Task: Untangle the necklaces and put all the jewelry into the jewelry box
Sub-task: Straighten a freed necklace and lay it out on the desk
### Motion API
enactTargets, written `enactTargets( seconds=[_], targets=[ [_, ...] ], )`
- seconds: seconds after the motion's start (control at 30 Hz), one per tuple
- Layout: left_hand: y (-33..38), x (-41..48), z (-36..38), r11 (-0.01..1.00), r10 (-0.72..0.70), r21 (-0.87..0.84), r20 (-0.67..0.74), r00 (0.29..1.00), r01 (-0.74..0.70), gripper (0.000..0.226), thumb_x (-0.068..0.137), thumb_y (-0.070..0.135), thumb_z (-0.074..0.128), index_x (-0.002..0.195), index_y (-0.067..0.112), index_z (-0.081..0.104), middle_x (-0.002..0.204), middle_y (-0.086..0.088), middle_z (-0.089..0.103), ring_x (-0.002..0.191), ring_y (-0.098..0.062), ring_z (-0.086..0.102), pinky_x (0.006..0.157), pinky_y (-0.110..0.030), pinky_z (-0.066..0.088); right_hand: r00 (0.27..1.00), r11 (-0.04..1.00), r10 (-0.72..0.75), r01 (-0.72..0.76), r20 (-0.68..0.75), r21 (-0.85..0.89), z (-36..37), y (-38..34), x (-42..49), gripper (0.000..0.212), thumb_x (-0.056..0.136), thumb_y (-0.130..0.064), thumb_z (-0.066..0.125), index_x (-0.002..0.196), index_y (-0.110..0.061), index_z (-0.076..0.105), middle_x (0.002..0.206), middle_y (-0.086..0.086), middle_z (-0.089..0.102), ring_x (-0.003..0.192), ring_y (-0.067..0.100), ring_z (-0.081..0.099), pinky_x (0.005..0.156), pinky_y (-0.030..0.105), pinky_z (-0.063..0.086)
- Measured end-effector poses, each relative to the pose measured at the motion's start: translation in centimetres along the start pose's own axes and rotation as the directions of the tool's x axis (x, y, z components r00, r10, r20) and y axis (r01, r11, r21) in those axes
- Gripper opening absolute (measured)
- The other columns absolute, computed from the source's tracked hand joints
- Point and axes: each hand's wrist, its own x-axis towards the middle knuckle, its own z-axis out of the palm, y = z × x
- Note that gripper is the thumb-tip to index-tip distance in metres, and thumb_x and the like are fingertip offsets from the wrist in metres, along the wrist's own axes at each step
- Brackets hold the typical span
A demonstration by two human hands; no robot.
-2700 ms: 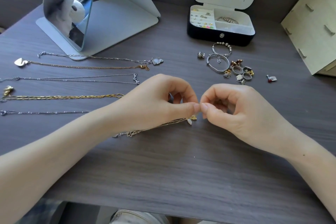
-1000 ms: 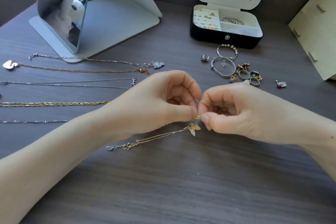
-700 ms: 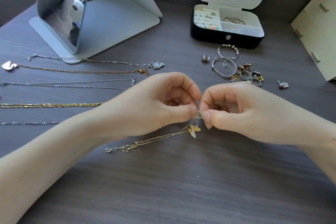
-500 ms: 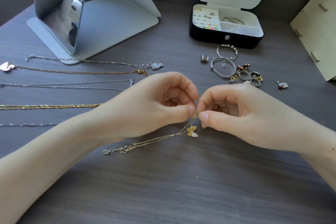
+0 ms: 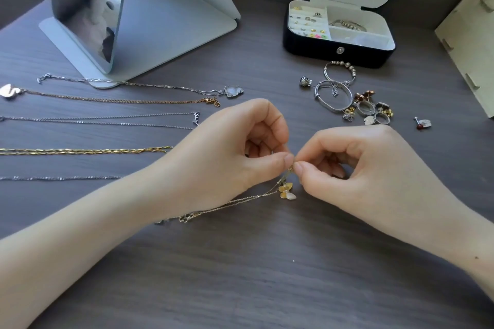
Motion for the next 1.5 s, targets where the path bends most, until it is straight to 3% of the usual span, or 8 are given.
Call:
enactTargets(
  seconds=[0.17, 0.43, 0.53, 0.7, 0.83, 0.93, 1.1, 1.5],
  targets=[
    [0.1, -0.1, 0.1, 0.996, 0.029, 0.08, 0.02, 0.999, -0.031, 0.013, 0.074, 0.022, 0.064, 0.081, 0.024, 0.053, 0.077, 0.007, 0.066, 0.067, -0.017, 0.057, 0.067, -0.034, 0.051, 0.999, 0.996, 0.035, -0.036, 0.015, 0.079, 0.0, -0.3, 0.2, 0.011, 0.068, -0.023, 0.061, 0.058, -0.02, 0.064, 0.053, -0.002, 0.054, 0.048, 0.01, 0.044, 0.047, 0.019, 0.036],
    [0.2, -0.4, 0.1, 0.836, 0.257, 0.487, 0.06, 0.964, -0.253, 0.02, 0.074, 0.021, 0.061, 0.084, 0.03, 0.046, 0.072, 0.02, 0.047, 0.074, 0.001, 0.043, 0.064, -0.006, 0.034, 0.987, 0.967, 0.094, -0.121, 0.127, 0.225, 0.1, -0.4, 0.9, 0.008, 0.065, -0.021, 0.06, 0.063, -0.015, 0.065, 0.057, 0.01, 0.057, 0.049, 0.018, 0.043, 0.047, 0.027, 0.037],
    [0.0, -0.2, 0.0, 0.712, 0.385, 0.587, 0.133, 0.913, -0.385, 0.013, 0.077, 0.012, 0.06, 0.087, 0.012, 0.052, 0.077, 0.018, 0.042, 0.076, -0.005, 0.039, 0.067, -0.015, 0.036, 0.987, 0.968, 0.094, -0.122, 0.133, 0.22, 0.2, -0.5, 1.0, 0.01, 0.064, -0.02, 0.059, 0.067, -0.013, 0.065, 0.063, 0.018, 0.057, 0.054, 0.029, 0.046, 0.053, 0.04, 0.041],
    [-0.2, 0.0, -0.1, 0.578, 0.467, 0.668, 0.201, 0.861, -0.469, 0.014, 0.076, 0.007, 0.061, 0.088, 0.009, 0.054, 0.078, 0.003, 0.056, 0.077, -0.018, 0.046, 0.066, -0.027, 0.039, 0.985, 0.967, 0.11, -0.137, 0.134, 0.213, 0.3, -0.5, 1.2, 0.008, 0.064, -0.023, 0.058, 0.068, -0.018, 0.063, 0.057, 0.008, 0.053, 0.053, 0.013, 0.042, 0.051, 0.037, 0.038],
    [0.1, -0.3, -0.3, 0.826, 0.267, 0.504, 0.047, 0.963, -0.254, 0.019, 0.075, 0.034, 0.052, 0.09, 0.023, 0.055, 0.073, 0.017, 0.055, 0.073, -0.002, 0.044, 0.068, -0.011, 0.037, 0.98, 0.946, 0.12, -0.161, 0.156, 0.281, -0.1, -0.3, 1.4, 0.008, 0.068, -0.02, 0.06, 0.066, -0.014, 0.064, 0.058, 0.004, 0.059, 0.054, 0.007, 0.048, 0.053, 0.023, 0.041],
    [0.4, -0.2, -0.6, 0.977, 0.06, 0.204, 0.007, 0.998, -0.061, 0.013, 0.072, 0.036, 0.058, 0.084, 0.029, 0.059, 0.075, 0.017, 0.062, 0.068, -0.009, 0.055, 0.069, -0.024, 0.049, 0.975, 0.901, 0.126, -0.19, 0.185, 0.39, -0.4, -0.2, 1.4, 0.009, 0.071, -0.016, 0.06, 0.065, -0.011, 0.065, 0.058, 0.0, 0.062, 0.055, 0.005, 0.052, 0.055, 0.012, 0.041],
    [0.3, 0.2, -0.8, 0.999, -0.016, 0.039, 0.027, 1.0, 0.015, 0.011, 0.072, 0.024, 0.059, 0.081, 0.026, 0.064, 0.071, 0.01, 0.065, 0.072, -0.024, 0.061, 0.067, -0.029, 0.049, 0.966, 0.866, 0.128, -0.219, 0.225, 0.449, -0.5, -0.2, 1.5, 0.011, 0.072, -0.014, 0.06, 0.062, -0.011, 0.064, 0.063, 0.004, 0.067, 0.063, 0.009, 0.059, 0.063, 0.016, 0.046],
    [0.8, 0.1, -1.1, 0.986, -0.082, 0.155, 0.087, 0.993, 0.068, 0.016, 0.072, 0.044, 0.058, 0.082, 0.035, 0.067, 0.059, 0.015, 0.053, 0.059, -0.009, 0.046, 0.061, -0.034, 0.042, 0.96, 0.863, 0.121, -0.227, 0.252, 0.451, -0.9, -0.1, 1.5, 0.011, 0.074, -0.016, 0.059, 0.066, -0.011, 0.064, 0.063, -0.001, 0.065, 0.064, 0.008, 0.057, 0.064, 0.016, 0.045]
  ],
)
